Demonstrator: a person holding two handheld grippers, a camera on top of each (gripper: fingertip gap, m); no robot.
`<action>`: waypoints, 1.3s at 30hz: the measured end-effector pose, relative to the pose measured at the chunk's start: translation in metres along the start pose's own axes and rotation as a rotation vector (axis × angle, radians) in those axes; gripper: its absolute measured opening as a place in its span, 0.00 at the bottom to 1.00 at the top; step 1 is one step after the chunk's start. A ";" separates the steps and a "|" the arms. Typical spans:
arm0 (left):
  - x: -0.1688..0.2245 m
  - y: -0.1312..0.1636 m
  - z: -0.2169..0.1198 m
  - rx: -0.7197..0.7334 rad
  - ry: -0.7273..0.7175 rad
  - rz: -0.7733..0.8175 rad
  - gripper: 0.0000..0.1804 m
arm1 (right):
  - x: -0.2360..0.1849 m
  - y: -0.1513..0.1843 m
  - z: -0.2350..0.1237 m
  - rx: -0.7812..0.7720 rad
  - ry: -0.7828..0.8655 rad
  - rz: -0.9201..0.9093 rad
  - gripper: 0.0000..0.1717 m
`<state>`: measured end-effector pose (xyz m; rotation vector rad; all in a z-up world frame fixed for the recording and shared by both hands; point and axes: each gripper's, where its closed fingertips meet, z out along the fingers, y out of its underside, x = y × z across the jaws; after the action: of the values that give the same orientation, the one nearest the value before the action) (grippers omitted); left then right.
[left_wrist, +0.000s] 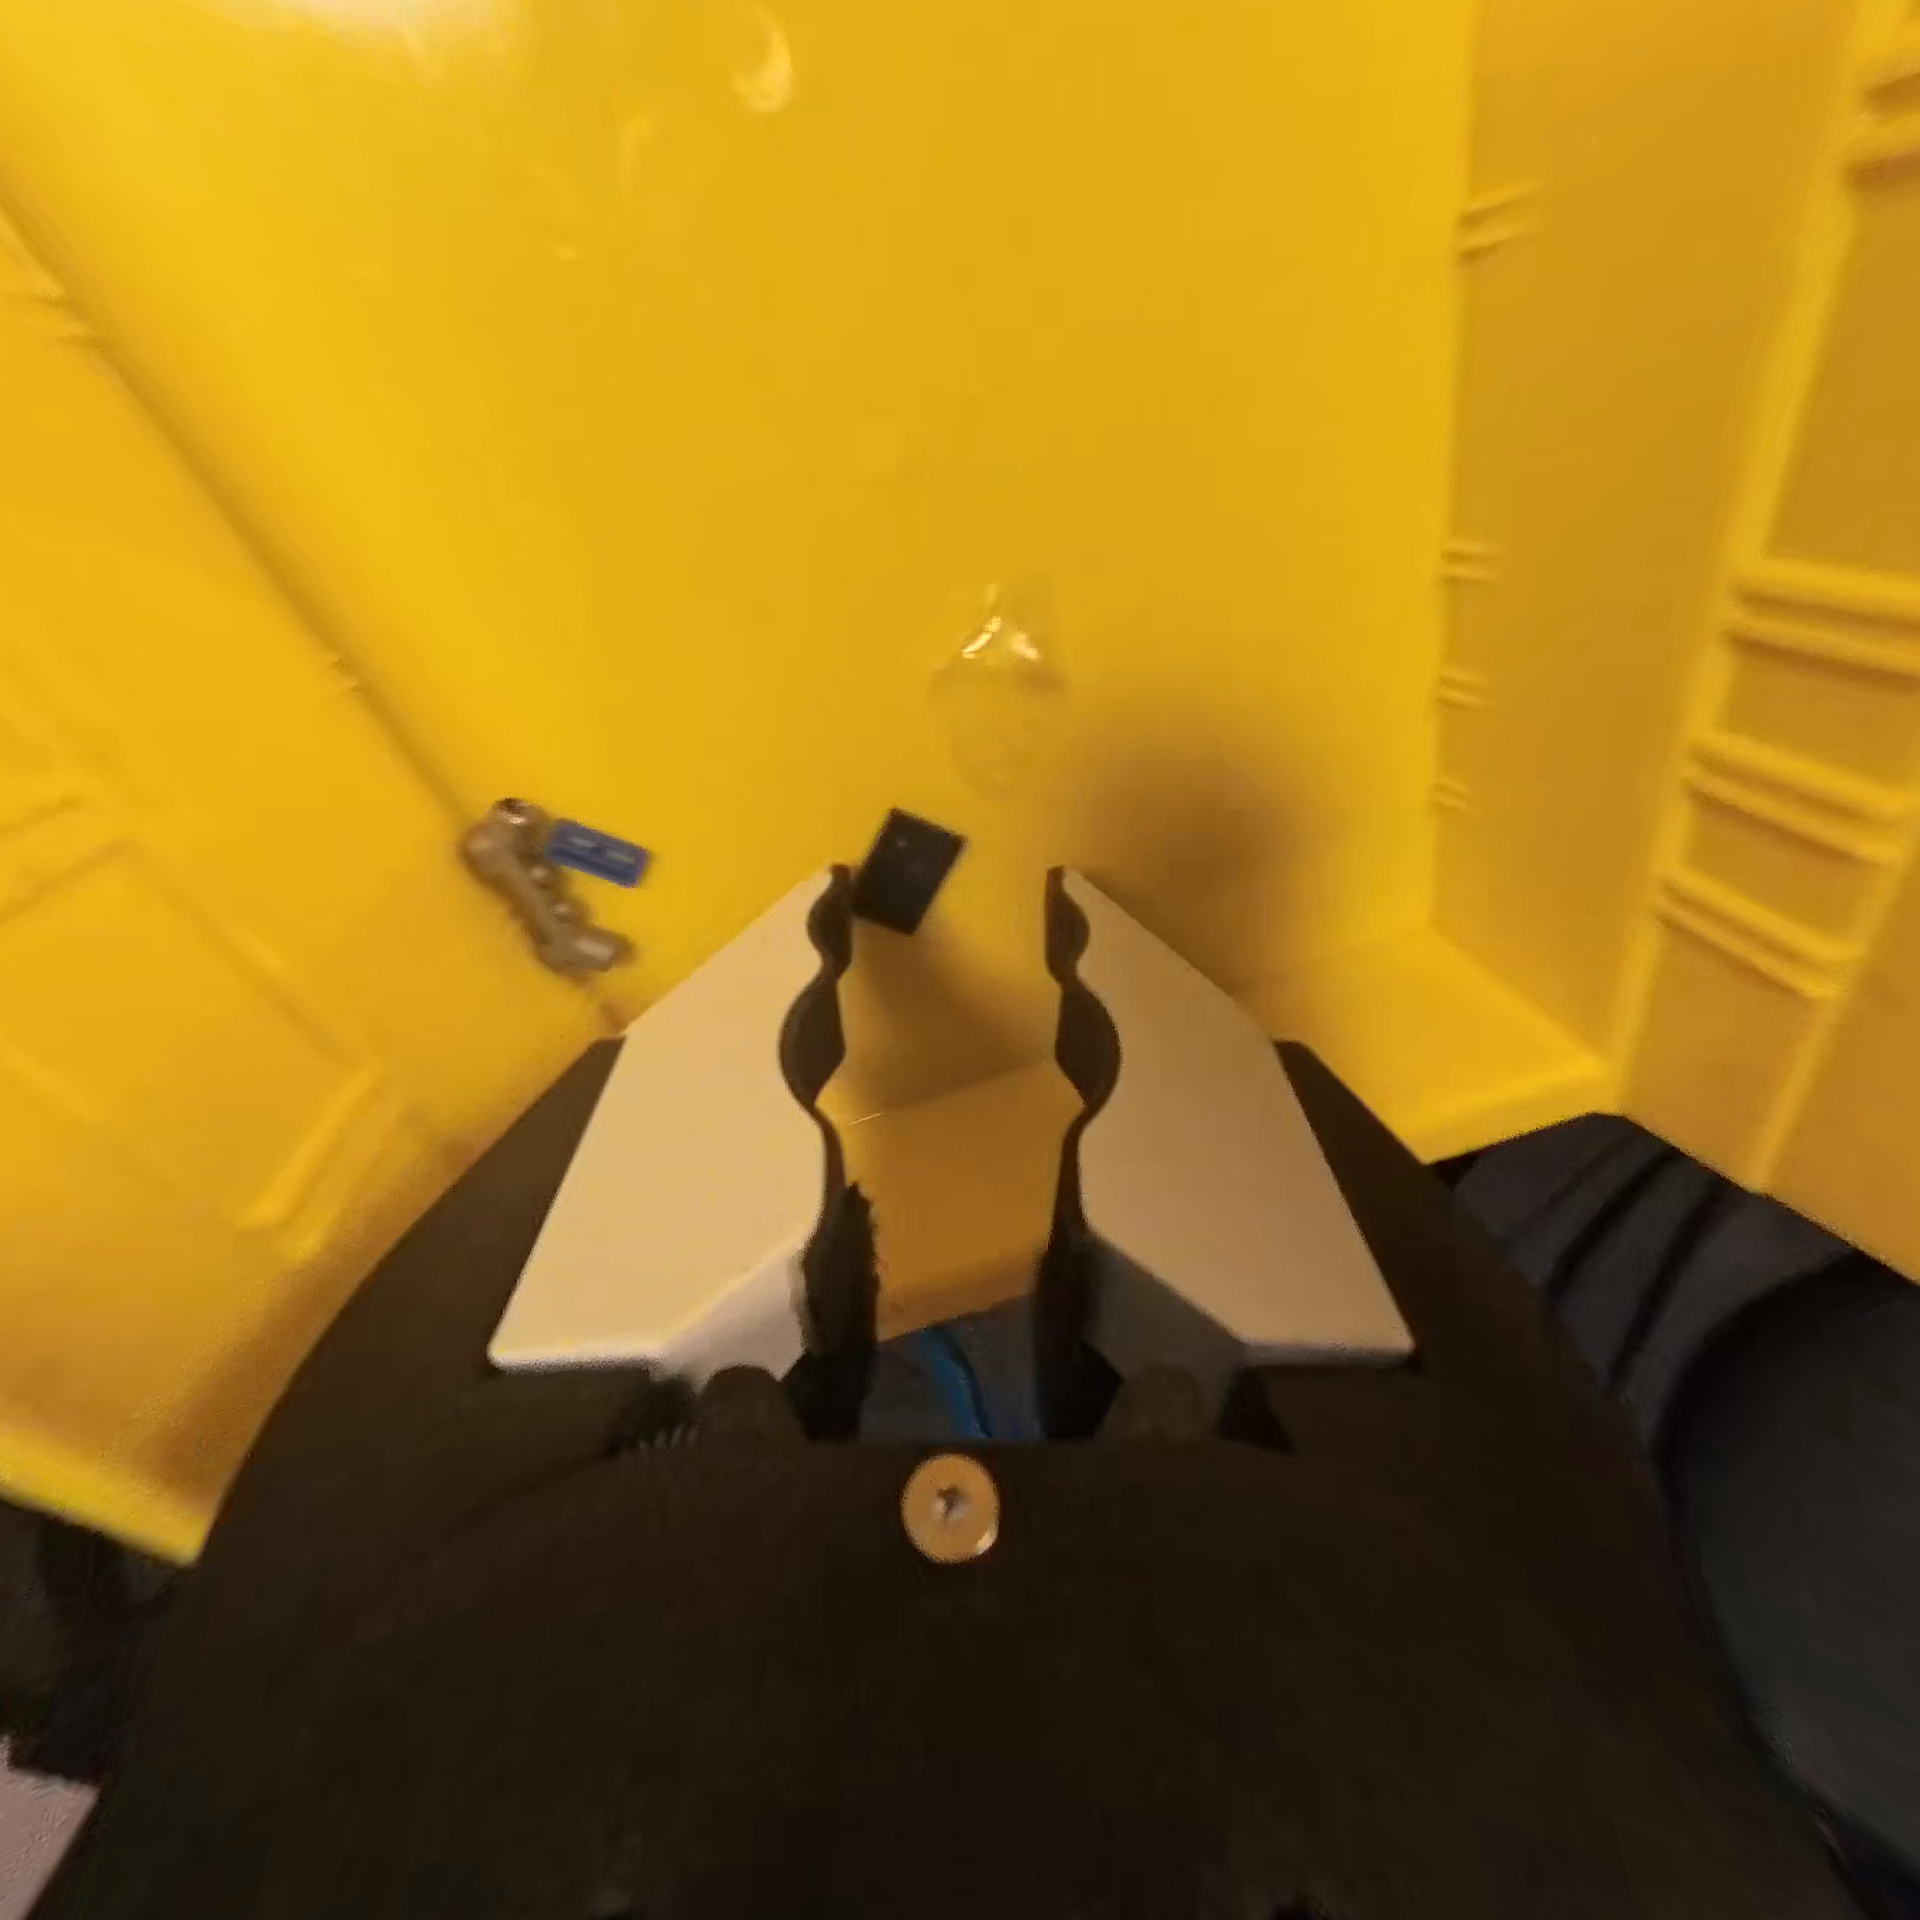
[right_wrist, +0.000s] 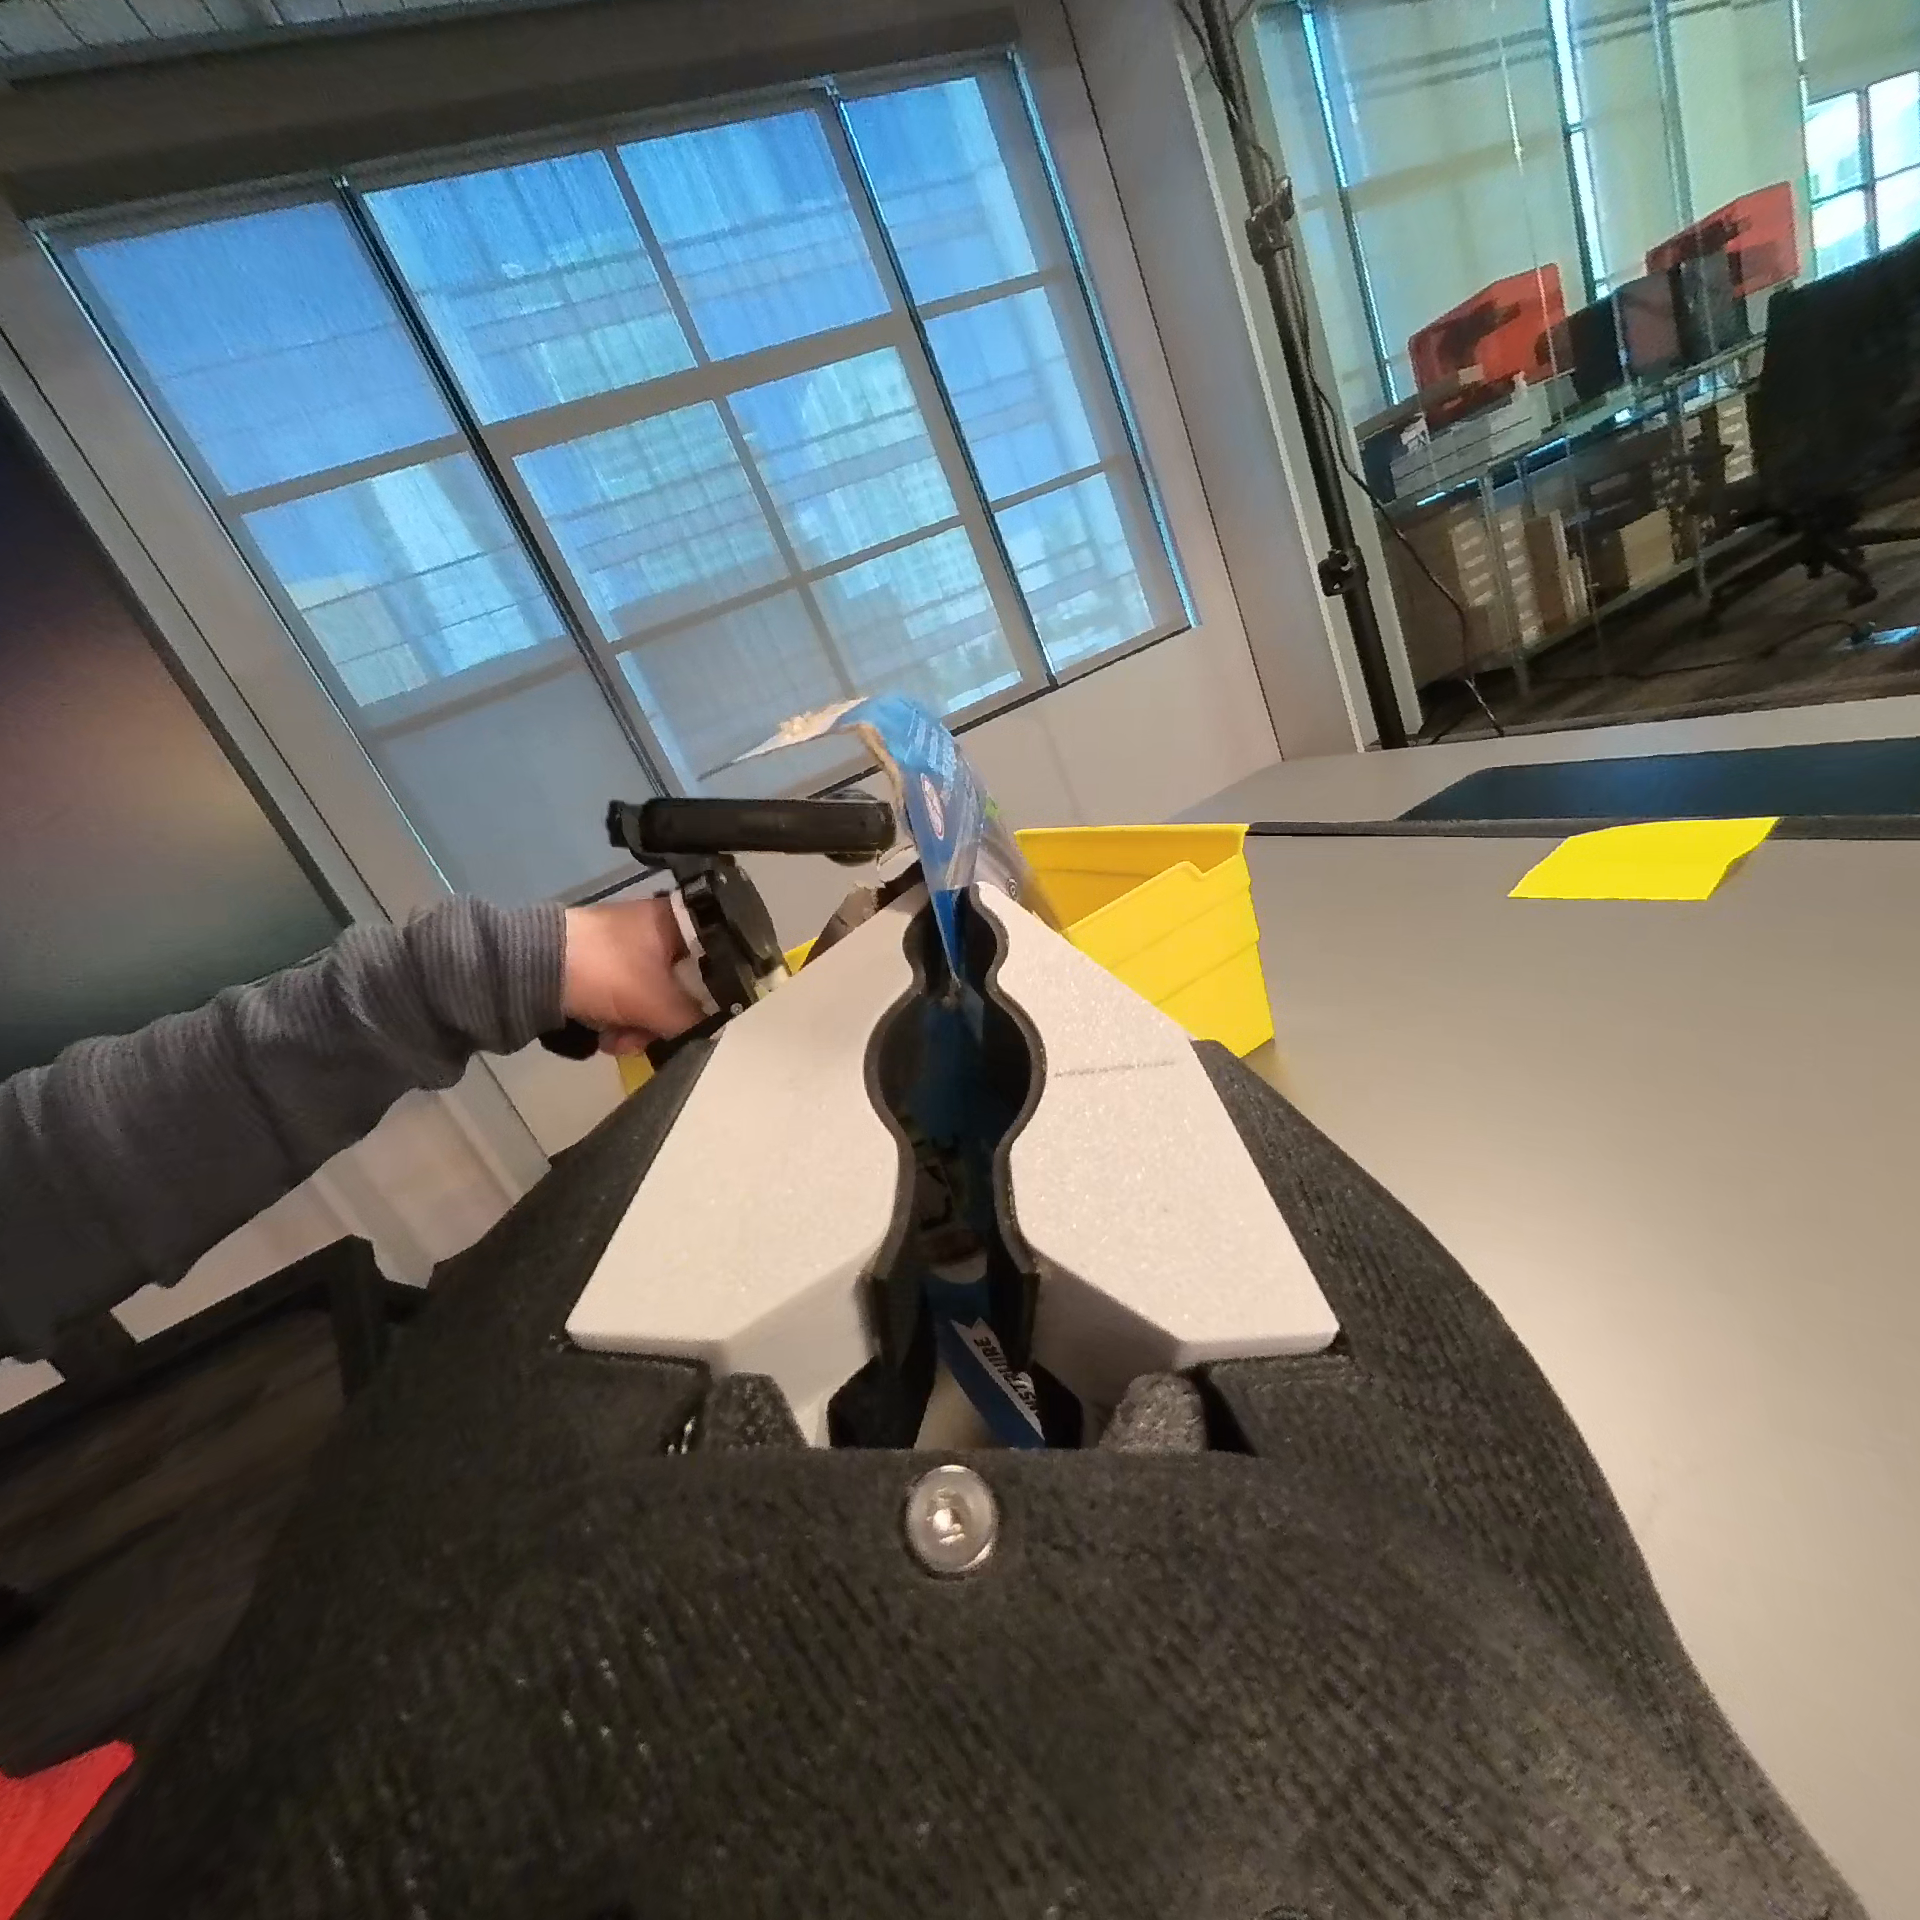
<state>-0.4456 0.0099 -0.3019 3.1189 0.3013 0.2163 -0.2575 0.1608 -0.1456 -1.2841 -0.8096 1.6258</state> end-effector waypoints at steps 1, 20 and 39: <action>0.001 0.000 0.002 0.000 0.006 0.020 0.20 | 0.000 0.000 0.000 -0.001 -0.001 0.000 0.00; 0.112 -0.062 -0.130 0.881 -0.098 0.579 0.08 | 0.001 0.000 0.001 0.001 -0.002 0.004 0.00; 0.179 -0.087 -0.142 0.831 -0.307 0.969 0.22 | 0.001 0.000 0.002 -0.006 -0.009 0.010 0.00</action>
<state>-0.3074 0.1276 -0.1383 3.6358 -1.4921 -0.5365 -0.2597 0.1615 -0.1458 -1.2879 -0.8154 1.6385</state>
